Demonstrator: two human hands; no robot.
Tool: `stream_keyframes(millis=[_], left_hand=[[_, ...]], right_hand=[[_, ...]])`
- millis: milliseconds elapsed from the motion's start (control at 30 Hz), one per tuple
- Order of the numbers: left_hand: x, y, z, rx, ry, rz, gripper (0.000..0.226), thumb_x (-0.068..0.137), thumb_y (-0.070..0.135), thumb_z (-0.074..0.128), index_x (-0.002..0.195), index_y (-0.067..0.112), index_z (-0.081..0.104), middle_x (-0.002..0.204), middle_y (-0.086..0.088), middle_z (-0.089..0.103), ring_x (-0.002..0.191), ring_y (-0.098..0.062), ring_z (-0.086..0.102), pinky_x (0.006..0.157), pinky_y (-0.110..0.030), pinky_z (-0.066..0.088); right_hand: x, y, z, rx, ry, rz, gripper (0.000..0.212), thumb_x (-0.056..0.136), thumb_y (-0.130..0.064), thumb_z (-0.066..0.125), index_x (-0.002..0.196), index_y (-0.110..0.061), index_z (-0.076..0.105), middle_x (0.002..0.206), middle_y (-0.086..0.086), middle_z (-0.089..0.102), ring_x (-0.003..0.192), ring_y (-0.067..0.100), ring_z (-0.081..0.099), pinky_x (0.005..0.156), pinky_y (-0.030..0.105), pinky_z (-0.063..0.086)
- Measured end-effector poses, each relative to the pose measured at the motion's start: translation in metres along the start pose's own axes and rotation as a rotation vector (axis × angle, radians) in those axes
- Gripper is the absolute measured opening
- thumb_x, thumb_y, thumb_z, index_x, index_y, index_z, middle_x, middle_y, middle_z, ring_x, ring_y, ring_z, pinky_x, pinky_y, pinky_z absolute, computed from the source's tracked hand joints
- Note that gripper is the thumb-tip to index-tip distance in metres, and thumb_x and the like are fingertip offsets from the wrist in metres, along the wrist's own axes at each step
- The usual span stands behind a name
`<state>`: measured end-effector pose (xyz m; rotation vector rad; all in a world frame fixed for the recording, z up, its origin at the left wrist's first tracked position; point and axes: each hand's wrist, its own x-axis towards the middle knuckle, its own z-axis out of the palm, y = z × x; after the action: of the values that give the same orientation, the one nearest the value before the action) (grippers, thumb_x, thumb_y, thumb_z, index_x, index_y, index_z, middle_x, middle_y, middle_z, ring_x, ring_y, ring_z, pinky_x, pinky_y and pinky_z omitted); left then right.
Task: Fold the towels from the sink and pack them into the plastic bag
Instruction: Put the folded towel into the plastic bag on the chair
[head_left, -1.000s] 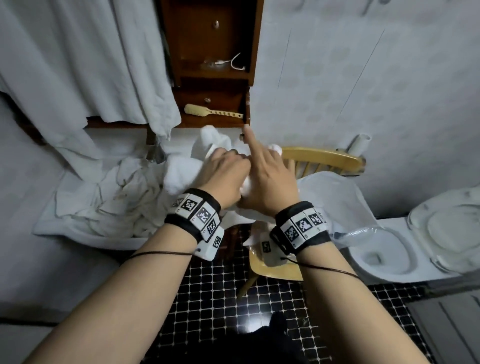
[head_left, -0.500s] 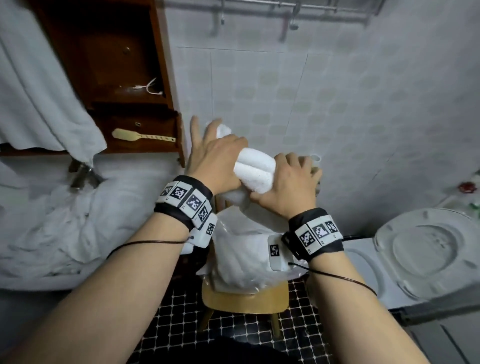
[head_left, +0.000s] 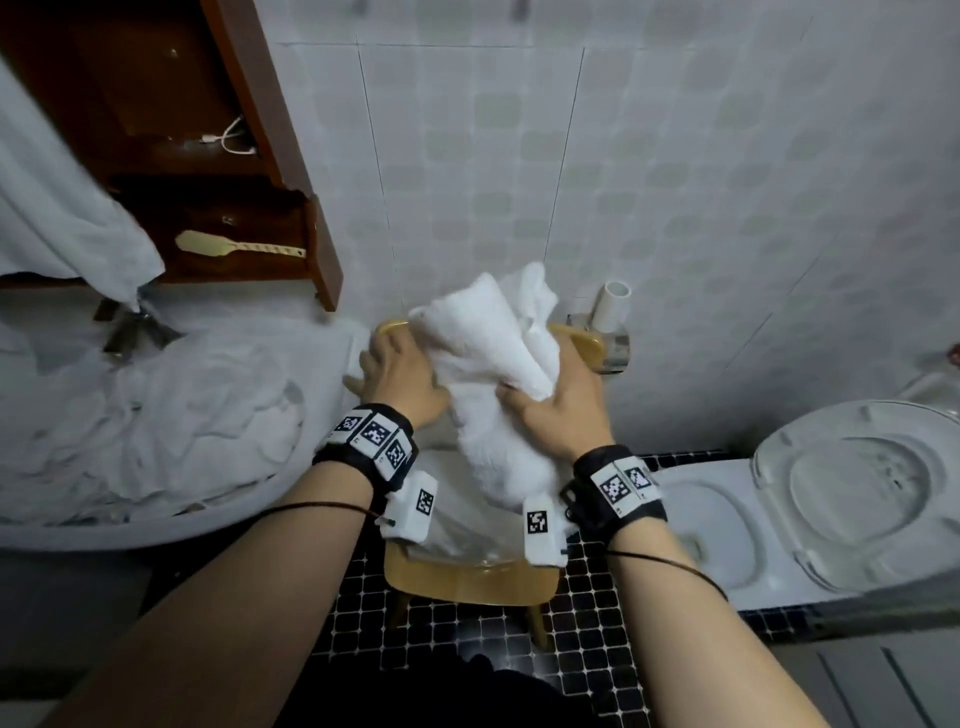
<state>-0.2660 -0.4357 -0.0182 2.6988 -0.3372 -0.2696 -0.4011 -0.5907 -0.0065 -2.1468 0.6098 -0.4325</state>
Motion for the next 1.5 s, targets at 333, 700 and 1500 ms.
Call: stream_keyframes(millis=[333,700,1500], left_hand=[[-0.007,-0.053,0.045,0.132,-0.118,-0.031,0.033,0.100,0.009,0.056,0.132,0.000,0.054,0.137,-0.022,0.044,0.126,-0.046,0.047,0.106,-0.051,0.043],[0.010,-0.080,0.067,0.224,-0.131,0.105,0.034,0.092,0.002,0.057,0.117,0.014,0.077,0.158,-0.007,0.046,0.131,-0.041,0.045,0.104,-0.046,0.043],[0.037,-0.058,0.051,0.133,0.127,0.078,0.017,0.110,0.021,0.045,0.122,0.010,0.040,0.106,-0.023,0.068,0.089,-0.044,0.066,0.067,-0.044,0.041]], right_hand=[[-0.006,0.043,0.024,-0.078,-0.281,-0.090,0.040,0.074,-0.037,0.081,0.101,-0.032,0.053,0.090,-0.014,0.067,0.084,0.013,0.063,0.067,0.030,0.046],[0.000,0.060,0.073,-0.705,-0.733,-0.238,0.097,0.085,-0.042,0.072,0.161,-0.030,0.013,0.131,0.008,0.067,0.117,0.034,0.066,0.089,0.042,0.051],[0.033,0.056,0.112,-0.785,-0.724,-0.007,0.079,0.094,-0.021,0.064,0.162,-0.031,0.027,0.135,0.009,0.064,0.122,0.035,0.064,0.100,0.050,0.056]])
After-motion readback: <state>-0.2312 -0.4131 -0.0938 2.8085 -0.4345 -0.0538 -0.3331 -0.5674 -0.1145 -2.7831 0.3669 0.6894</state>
